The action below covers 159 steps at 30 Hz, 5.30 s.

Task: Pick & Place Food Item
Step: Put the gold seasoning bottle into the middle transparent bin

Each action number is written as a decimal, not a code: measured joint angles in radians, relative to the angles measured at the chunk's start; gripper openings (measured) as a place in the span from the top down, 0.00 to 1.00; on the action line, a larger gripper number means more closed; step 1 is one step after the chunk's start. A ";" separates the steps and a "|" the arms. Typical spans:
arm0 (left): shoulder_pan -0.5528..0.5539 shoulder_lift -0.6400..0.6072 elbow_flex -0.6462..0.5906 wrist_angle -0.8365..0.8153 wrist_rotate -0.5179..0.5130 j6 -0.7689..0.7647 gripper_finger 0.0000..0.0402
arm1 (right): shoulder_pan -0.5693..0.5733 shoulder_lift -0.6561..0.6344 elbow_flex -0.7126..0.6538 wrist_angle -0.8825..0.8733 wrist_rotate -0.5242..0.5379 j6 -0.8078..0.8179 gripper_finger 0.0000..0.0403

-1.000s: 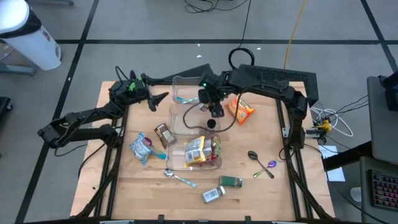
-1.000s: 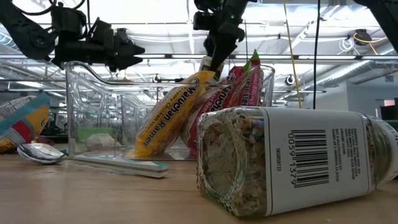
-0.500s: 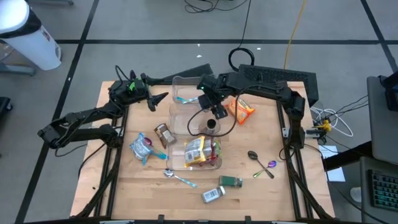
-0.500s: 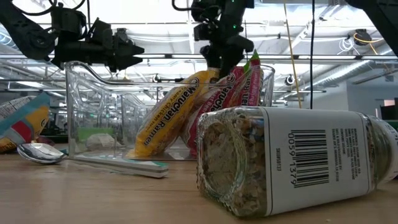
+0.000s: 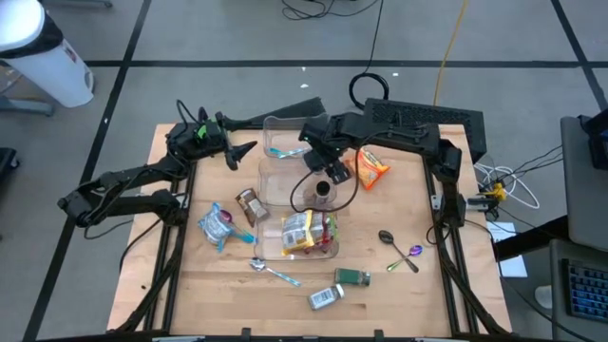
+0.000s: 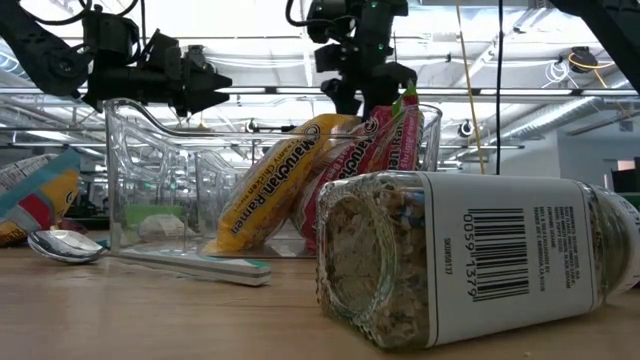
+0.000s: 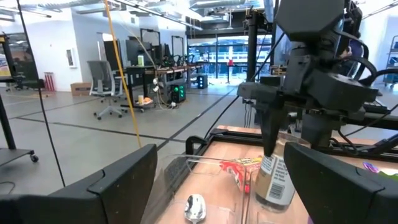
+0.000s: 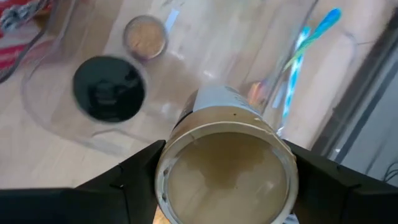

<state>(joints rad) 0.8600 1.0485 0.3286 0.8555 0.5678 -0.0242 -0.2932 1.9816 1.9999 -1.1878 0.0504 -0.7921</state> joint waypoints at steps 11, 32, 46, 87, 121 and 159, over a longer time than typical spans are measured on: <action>0.000 0.000 0.000 0.000 0.000 0.011 0.11 | 0.003 0.000 0.000 -0.009 -0.044 -0.084 0.34; 0.000 0.000 0.000 0.000 0.000 0.013 0.11 | 0.003 0.002 -0.129 0.091 -0.052 -0.148 0.34; 0.000 0.000 0.000 0.001 0.016 0.022 0.11 | -0.002 0.042 -0.130 0.108 -0.052 -0.142 0.34; 0.000 0.000 0.000 0.001 0.052 0.027 0.11 | -0.006 0.075 -0.128 0.145 -0.046 -0.132 0.24; 0.000 0.000 0.000 0.000 0.064 0.027 0.11 | 0.016 0.069 -0.128 0.128 0.031 -0.056 0.26; 0.000 0.000 0.000 0.001 0.094 0.024 0.11 | 0.013 0.069 -0.128 0.158 0.031 -0.061 0.26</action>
<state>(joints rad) 0.8597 1.0489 0.3283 0.8566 0.6617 -0.0006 -0.2806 2.0502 1.8717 -1.0297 0.0818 -0.8532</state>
